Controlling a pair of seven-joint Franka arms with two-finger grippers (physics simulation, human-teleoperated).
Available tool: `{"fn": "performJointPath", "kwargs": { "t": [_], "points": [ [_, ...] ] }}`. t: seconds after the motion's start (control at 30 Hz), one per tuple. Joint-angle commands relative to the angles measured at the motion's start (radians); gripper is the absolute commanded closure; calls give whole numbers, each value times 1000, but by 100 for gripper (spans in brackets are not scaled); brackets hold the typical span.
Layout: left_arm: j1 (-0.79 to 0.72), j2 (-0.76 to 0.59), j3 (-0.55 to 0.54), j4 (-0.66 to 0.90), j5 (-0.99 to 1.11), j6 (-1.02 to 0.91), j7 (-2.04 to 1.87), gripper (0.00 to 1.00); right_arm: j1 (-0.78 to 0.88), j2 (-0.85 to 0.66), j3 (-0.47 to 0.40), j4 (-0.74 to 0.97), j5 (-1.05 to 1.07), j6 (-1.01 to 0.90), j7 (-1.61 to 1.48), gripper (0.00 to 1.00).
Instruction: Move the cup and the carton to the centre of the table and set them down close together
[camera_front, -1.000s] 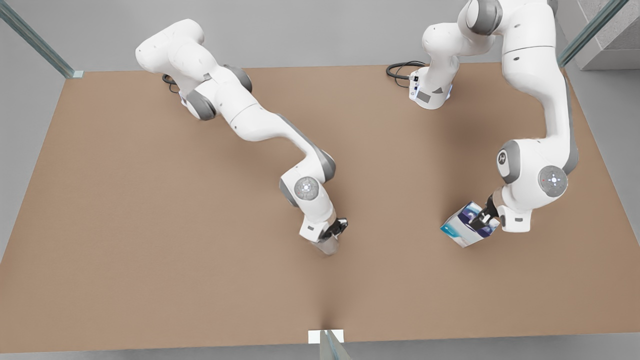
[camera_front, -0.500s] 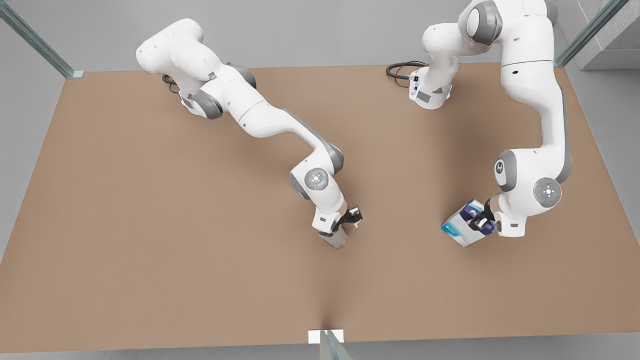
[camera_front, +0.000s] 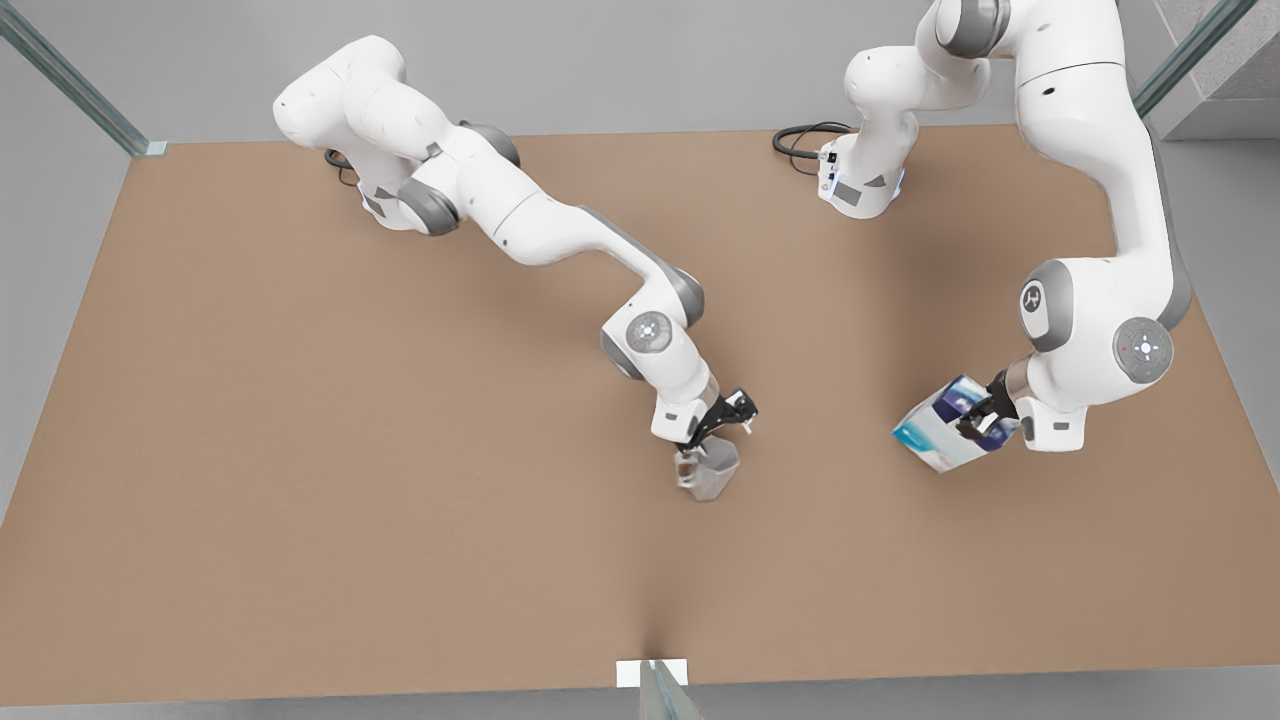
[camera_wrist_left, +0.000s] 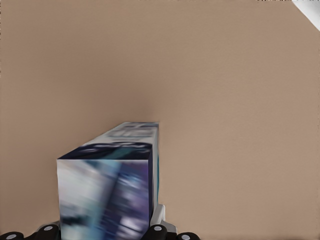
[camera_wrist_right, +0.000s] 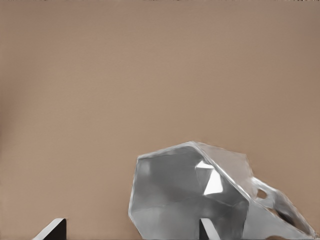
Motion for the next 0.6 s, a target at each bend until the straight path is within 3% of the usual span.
{"fn": "performJointPath", "kwargs": {
  "t": [0.0, 0.57],
  "points": [
    [0, 0, 0, 1, -36, 0, 1, 51, 0, 0, -1, 0, 6, 0, 0, 0],
    [0, 5, 0, 14, -38, -1, -4, 51, 26, 65, -13, 123, 9, 15, -11, 0]
  ]
}}
